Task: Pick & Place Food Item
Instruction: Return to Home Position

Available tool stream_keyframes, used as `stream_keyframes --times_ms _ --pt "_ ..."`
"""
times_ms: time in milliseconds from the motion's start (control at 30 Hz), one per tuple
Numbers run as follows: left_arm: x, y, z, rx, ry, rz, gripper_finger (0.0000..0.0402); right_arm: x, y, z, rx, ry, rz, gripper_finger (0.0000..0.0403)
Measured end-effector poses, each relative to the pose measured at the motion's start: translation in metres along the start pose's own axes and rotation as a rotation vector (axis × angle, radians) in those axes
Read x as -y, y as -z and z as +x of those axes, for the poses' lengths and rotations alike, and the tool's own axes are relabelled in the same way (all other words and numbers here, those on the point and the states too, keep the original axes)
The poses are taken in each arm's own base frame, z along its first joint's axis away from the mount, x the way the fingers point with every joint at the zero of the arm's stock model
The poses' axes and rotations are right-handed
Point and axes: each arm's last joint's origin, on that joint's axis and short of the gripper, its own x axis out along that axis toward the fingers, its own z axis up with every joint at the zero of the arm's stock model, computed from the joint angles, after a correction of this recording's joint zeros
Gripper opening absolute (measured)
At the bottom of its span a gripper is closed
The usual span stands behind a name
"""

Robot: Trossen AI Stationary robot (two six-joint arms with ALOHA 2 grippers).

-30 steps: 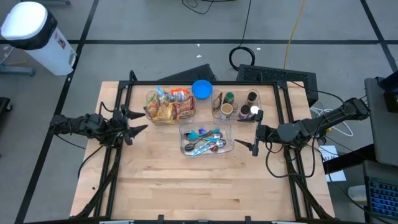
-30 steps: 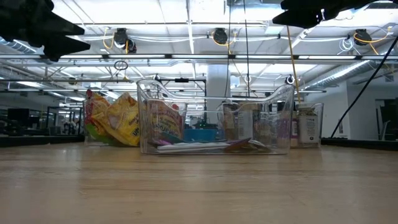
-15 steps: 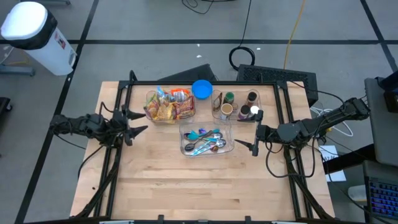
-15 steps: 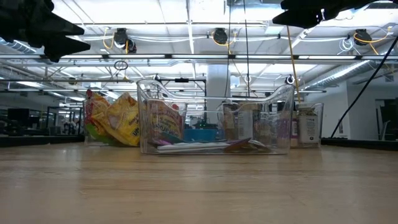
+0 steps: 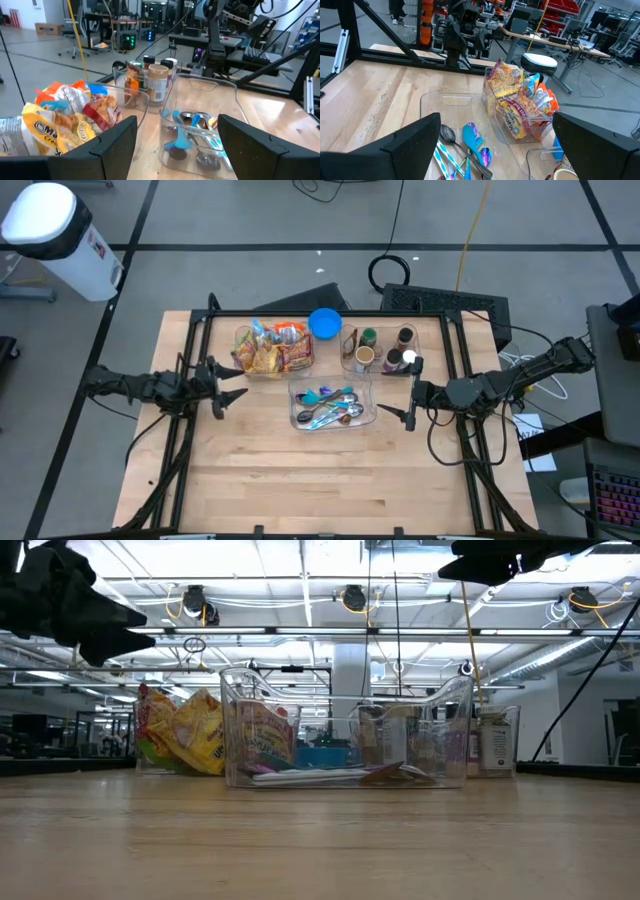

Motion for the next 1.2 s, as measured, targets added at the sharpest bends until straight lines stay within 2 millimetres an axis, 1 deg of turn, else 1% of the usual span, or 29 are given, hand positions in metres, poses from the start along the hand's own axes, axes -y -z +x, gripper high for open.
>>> stream_keyframes --times_ms 167,400,833,1000,1200 --pt "0.002 -0.002 0.001 0.041 0.039 0.016 0.0285 0.0 0.0 0.0 0.0 0.0 0.0 0.038" --pt "0.007 -0.004 0.0 0.05 0.205 0.037 0.0285 0.0 0.0 0.0 0.0 0.0 0.0 0.038" --pt "0.007 -0.003 0.0 0.048 0.213 0.045 0.0285 0.0 -0.001 0.0 0.006 0.0 0.004 0.038" --pt "0.007 0.011 0.005 0.04 0.204 0.021 0.0285 0.0 -0.001 0.0 0.006 0.001 0.004 0.038" --pt "0.007 0.012 0.006 0.072 0.211 0.021 0.0285 0.0 -0.001 0.0 0.006 0.001 0.004 0.038"
